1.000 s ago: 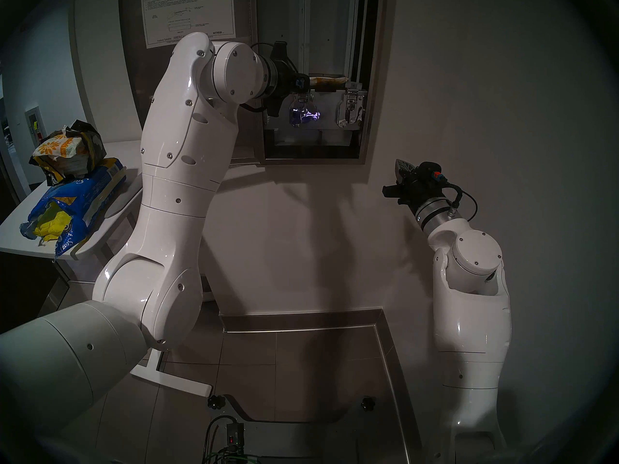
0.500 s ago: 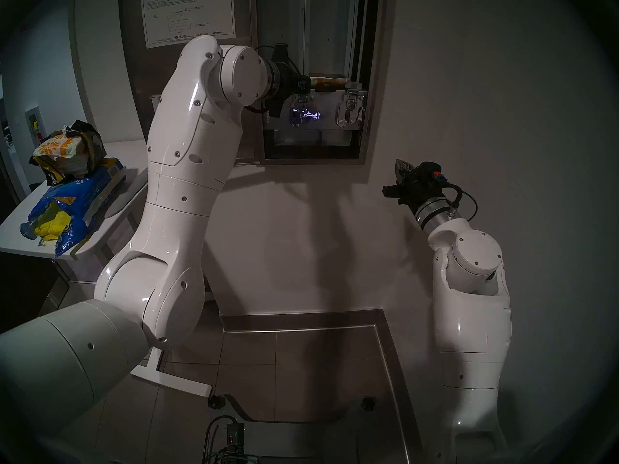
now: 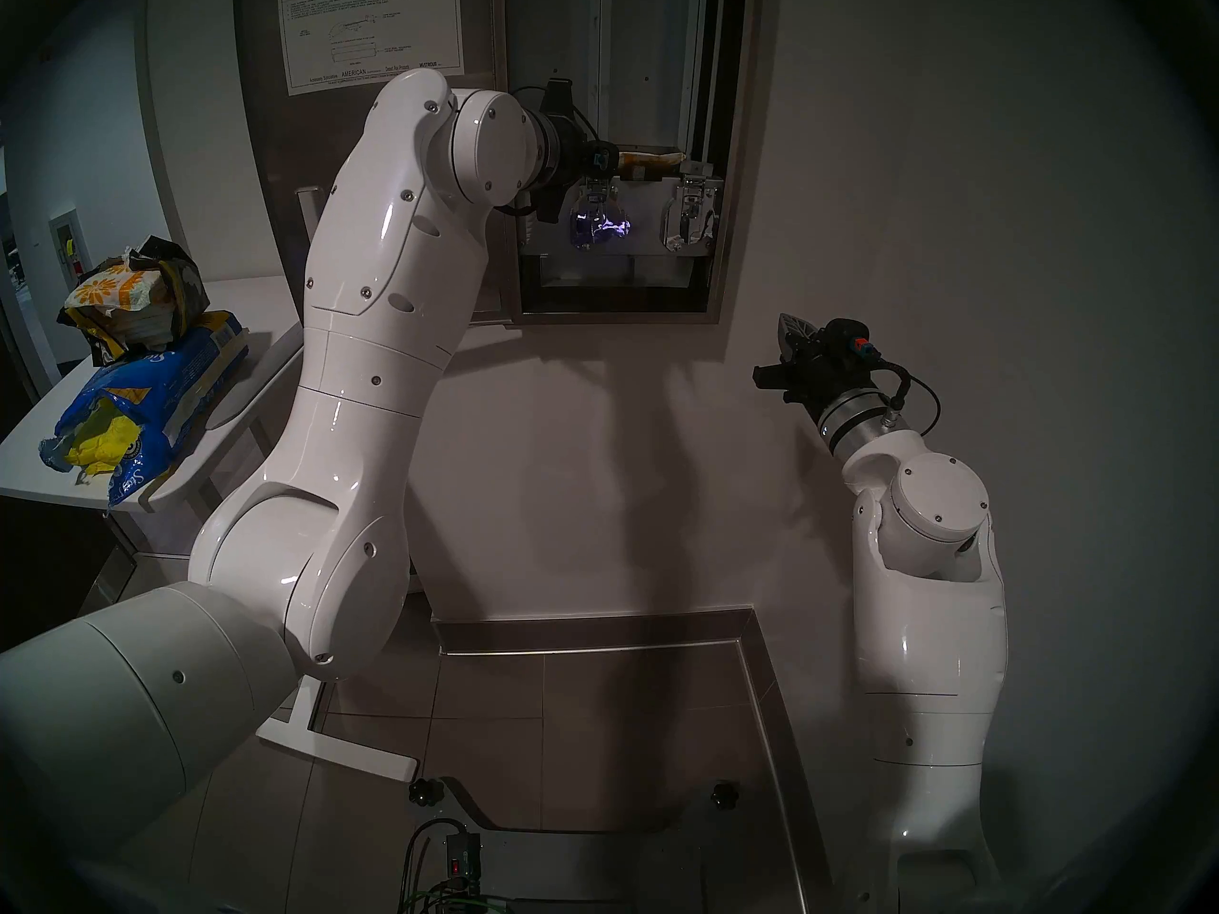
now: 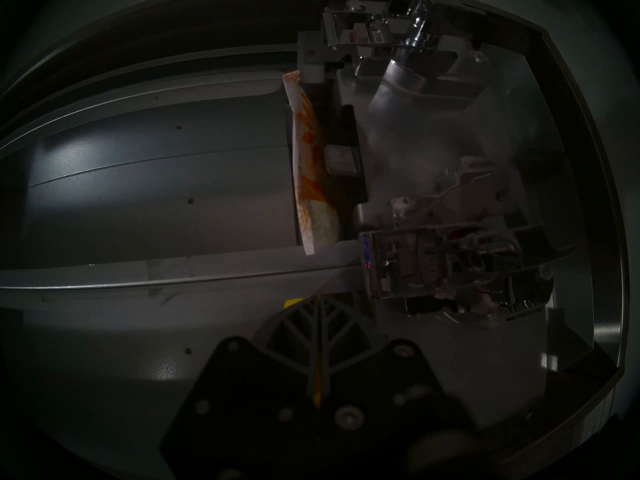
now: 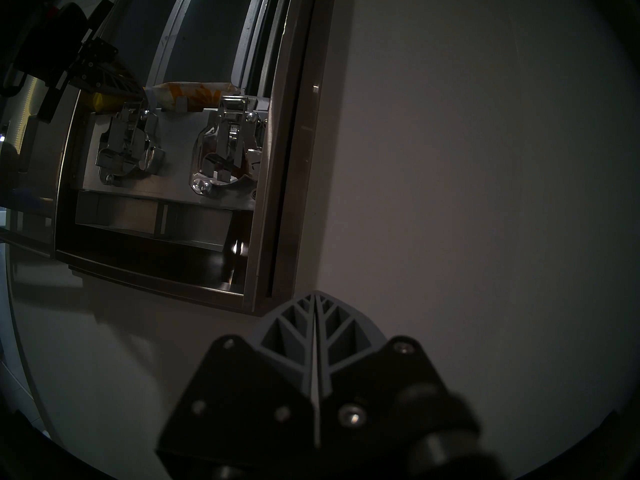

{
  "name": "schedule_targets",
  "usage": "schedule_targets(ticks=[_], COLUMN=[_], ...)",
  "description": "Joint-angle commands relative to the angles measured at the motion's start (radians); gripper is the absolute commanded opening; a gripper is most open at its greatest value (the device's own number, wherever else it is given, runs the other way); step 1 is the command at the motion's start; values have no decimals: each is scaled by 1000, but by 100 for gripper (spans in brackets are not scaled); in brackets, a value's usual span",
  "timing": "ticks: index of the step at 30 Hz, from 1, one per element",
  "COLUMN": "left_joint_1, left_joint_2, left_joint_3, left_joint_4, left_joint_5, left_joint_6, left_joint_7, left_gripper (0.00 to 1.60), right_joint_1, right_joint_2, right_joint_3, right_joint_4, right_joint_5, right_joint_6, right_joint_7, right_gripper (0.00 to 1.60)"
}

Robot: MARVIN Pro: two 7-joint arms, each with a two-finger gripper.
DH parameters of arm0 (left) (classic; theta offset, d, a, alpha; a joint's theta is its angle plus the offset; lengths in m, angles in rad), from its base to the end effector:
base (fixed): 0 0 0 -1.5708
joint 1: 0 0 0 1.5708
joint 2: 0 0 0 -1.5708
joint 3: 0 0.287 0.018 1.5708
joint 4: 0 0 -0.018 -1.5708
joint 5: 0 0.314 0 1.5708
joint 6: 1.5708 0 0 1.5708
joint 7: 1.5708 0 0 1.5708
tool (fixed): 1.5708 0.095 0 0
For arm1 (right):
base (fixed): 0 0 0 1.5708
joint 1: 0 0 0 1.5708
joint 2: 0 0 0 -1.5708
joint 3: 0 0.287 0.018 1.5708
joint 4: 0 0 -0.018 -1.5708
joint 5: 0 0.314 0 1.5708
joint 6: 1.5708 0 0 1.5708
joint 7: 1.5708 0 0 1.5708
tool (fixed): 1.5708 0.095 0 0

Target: Open the dispenser door, put the pads inside, close the door

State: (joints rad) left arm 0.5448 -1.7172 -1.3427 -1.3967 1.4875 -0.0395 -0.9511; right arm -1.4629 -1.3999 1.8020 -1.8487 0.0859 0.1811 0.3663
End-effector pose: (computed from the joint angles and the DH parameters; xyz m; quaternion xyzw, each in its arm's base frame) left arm 0.5480 -0.1548 0.0815 -0.4052 0.6229 -0.5237 0.4166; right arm 0.4279 -0.0944 -0.1483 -0.6252 -0.1005 -0.7739 0.0105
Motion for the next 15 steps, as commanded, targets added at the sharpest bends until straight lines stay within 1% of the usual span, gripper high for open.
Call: schedule_targets(ticks=[1,4,5,6,8,10,11,12,15], left_joint_1=[-53,-52,-52,-51,-51,-52,-52,-51,-49], left_joint_2=[-16,-17,-17,-17,-18,-19,-19,-19,-19], left_joint_3=[2,2,2,2,0,0,-1,-1,-2], left_joint_4=[-26,-31,-32,-32,-33,-33,-33,-34,-38], left_joint_5=[-14,-16,-16,-16,-17,-17,-17,-17,-18], left_joint_6=[-21,-30,-33,-34,-38,-41,-42,-42,-45], left_joint_7=[26,22,21,21,20,19,18,18,17], left_gripper=[0,0,11,55,91,136,149,160,160], right_joint_1=[22,22,22,22,22,22,22,22,21], right_joint_2=[7,7,8,8,8,9,9,9,10], right_joint_3=[2,2,2,2,1,1,1,1,0], right_joint_4=[-35,-35,-35,-35,-35,-35,-35,-35,-35], right_joint_5=[0,1,1,1,2,2,2,2,3], right_joint_6=[-8,-8,-8,-8,-8,-8,-8,-8,-8], right_joint_7=[0,-1,-1,-1,-2,-2,-2,-2,-3], right_gripper=[25,25,25,25,25,25,25,25,25])
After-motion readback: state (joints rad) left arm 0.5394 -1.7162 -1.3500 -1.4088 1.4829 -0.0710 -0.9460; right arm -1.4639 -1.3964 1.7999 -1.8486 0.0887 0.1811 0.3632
